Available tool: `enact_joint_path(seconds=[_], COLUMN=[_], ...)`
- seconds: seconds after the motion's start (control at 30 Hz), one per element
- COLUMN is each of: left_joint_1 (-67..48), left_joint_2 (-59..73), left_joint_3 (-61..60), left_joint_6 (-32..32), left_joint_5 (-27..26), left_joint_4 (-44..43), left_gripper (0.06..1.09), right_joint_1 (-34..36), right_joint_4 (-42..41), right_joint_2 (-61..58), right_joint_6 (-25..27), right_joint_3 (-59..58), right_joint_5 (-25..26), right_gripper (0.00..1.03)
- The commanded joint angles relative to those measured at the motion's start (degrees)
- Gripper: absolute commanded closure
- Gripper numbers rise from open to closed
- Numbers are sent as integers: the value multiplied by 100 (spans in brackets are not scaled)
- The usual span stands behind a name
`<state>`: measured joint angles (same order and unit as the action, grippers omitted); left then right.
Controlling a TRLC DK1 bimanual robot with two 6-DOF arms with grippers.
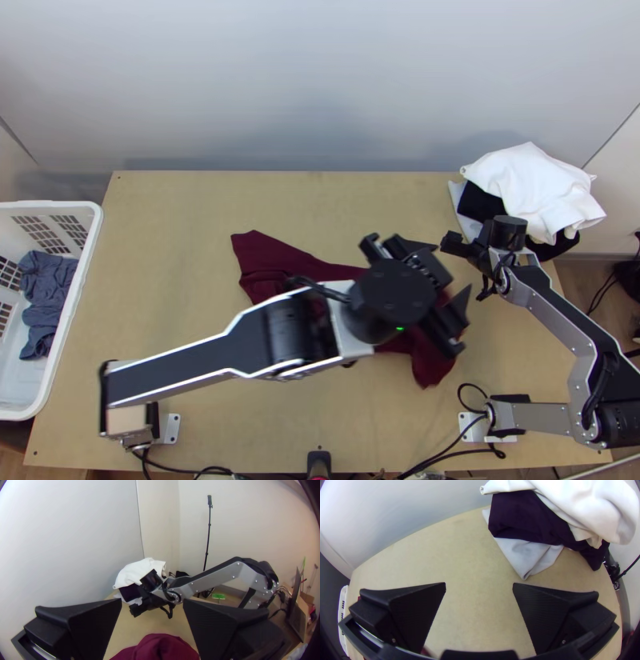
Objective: Fold the t-shirt
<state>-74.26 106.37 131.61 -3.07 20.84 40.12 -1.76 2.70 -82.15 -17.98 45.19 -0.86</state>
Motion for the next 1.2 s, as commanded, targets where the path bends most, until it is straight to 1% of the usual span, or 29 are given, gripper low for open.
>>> enact_joint_path(seconds=[0.0,0.07,0.1,0.17,0.27,0.37,0.4,0.47,0.57,0.7,0.8,0.9,1.07,1.17], left_joint_1=[298,597,764,1186,1950,2609,2794,3216,3875,4789,5396,5835,6266,6503], left_joint_2=[-819,-1171,-1382,-1936,-2814,-3535,-3746,-4098,-4511,-4985,-5240,-5425,-5741,-6014], left_joint_3=[-698,-1041,-1270,-1981,-3247,-4293,-4601,-5242,-6271,-7378,-8072,-8608,-9127,-9312], left_joint_6=[421,421,377,342,404,413,404,351,430,685,887,914,914,914], left_joint_5=[17,78,157,192,192,192,184,184,192,184,122,60,25,-168], left_joint_4=[1209,1710,1815,1798,1429,1288,1279,1059,682,84,-338,-479,-628,-619], left_gripper=[11,11,11,11,11,11,11,11,11,11,11,11,11,11], right_joint_1=[70,79,70,44,-184,-721,-940,-1380,-1995,-2760,-3138,-3410,-3691,-3805], right_joint_4=[-15,-15,-15,-15,-15,20,46,126,468,1004,1286,1479,1971,2173], right_joint_2=[-73,-117,-135,-152,-143,-20,32,76,-64,-381,-644,-996,-1822,-2376], right_joint_6=[22,40,49,31,14,181,251,356,427,638,743,875,831,831], right_joint_3=[25,43,60,104,236,394,456,640,1062,1704,2170,2618,3664,4261], right_joint_5=[7,7,7,7,-2,-10,-10,-10,-10,-2,-2,-2,-2,-2], right_gripper=[9,9,9,9,9,9,5,5,5,5,5,5,5,5])
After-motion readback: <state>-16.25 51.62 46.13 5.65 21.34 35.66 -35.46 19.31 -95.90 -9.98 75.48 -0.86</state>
